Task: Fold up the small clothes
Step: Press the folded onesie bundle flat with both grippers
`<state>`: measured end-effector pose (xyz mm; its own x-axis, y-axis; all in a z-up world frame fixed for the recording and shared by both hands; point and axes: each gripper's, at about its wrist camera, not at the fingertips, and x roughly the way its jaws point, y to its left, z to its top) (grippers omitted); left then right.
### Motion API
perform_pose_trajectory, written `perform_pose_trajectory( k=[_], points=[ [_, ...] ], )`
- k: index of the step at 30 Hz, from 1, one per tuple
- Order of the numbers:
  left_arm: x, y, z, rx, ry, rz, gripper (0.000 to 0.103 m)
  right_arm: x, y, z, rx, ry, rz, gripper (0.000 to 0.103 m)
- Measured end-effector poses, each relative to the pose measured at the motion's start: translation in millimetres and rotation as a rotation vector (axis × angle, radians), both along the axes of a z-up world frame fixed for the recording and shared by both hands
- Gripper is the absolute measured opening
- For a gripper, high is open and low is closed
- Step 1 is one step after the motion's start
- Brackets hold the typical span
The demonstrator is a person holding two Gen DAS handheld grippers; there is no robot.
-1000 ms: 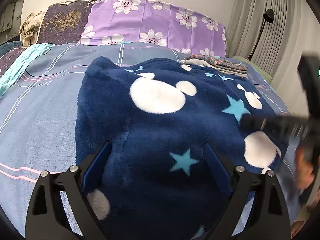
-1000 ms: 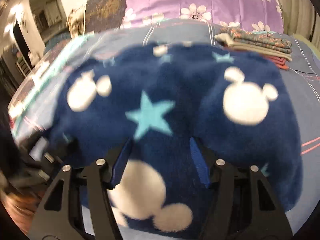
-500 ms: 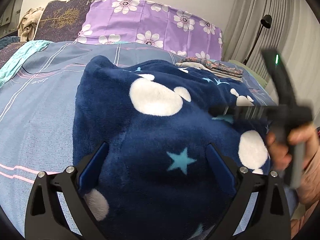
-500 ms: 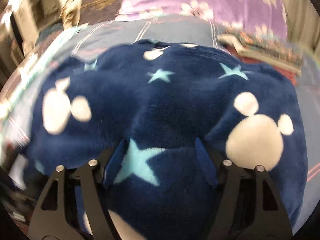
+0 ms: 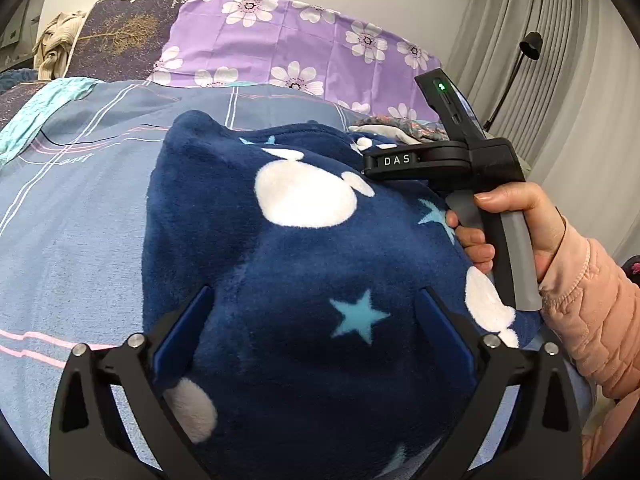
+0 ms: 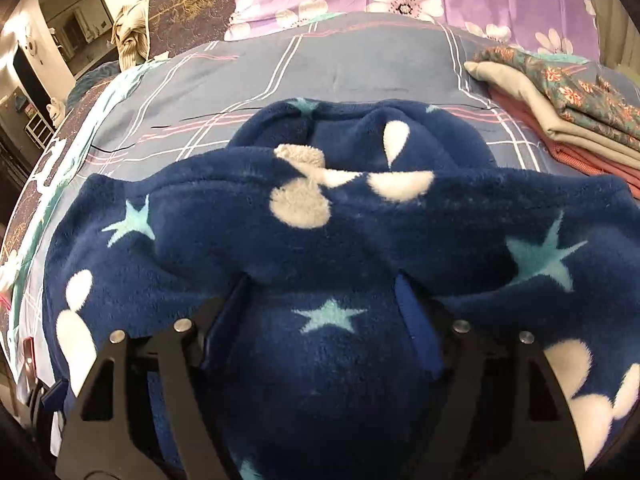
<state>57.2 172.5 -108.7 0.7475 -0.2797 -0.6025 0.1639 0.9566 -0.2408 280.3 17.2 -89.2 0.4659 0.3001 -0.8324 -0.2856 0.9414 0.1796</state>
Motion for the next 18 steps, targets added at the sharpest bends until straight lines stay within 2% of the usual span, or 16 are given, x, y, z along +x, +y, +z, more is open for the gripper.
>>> perform_pose_trajectory(
  k=[3,6,10,14,16,18],
  points=[
    [0.5,-4.3,1.4,0.027,0.001,0.006,0.101,-4.7,3.0,0.9,-0.009,-0.026,-0.002,0.075],
    [1.0,-7.8,1.6,0.053,0.002,0.013,0.101,-18.5,-15.9,7.7,0.046,-0.05,-0.011,0.075],
    [-0.7,-10.1,1.4,0.084,-0.001,0.029,0.101,-60.5,-68.0,41.3,0.19,-0.099,-0.063,0.074],
    [0.8,-9.5,1.6,0.091,0.004,0.031,0.101,-99.7,-134.4,62.4,0.21,-0.183,-0.118,0.074],
    [0.5,-11.5,2.0,0.104,0.002,0.037,0.101,-110.1,-175.5,61.7,0.184,-0.209,-0.191,0.063],
    [0.3,-13.4,2.2,0.119,0.002,0.044,0.101,-112.1,-210.0,49.2,0.189,-0.173,-0.269,0.055]
  ],
)
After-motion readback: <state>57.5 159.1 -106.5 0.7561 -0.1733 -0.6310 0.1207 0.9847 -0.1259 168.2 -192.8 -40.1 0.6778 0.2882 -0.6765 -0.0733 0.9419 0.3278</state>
